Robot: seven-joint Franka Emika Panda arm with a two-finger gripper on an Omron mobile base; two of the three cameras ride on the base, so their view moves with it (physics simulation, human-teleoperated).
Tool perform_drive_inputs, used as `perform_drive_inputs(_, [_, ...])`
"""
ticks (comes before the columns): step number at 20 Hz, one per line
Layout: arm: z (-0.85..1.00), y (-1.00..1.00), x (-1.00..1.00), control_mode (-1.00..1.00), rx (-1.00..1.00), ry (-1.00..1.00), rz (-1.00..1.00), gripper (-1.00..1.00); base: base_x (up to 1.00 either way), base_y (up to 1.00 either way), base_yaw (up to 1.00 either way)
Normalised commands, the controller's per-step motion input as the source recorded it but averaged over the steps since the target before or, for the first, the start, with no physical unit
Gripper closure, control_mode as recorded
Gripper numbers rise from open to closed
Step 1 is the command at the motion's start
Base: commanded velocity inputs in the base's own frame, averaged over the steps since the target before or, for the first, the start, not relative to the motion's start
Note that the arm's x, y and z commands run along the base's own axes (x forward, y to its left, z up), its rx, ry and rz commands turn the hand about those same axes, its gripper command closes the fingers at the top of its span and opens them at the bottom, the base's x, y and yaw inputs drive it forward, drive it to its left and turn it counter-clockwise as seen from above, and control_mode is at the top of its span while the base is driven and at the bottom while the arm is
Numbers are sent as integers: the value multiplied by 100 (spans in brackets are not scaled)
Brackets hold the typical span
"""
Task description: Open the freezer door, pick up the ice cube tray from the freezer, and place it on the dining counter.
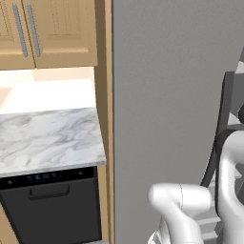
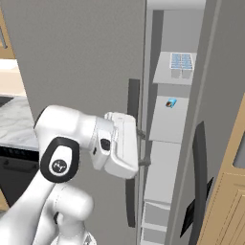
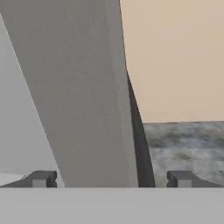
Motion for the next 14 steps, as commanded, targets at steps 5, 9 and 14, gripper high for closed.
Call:
perform_drive_inputs(5, [-31, -37, 8, -100, 0, -12, -23, -100, 0, 0, 0])
perform_drive_inputs(9, [-15, -23, 26, -100, 0, -4, -22, -100, 0, 0, 0])
perform_drive_inputs(14, [-23, -28, 16, -100, 0, -10, -23, -100, 0, 0, 0])
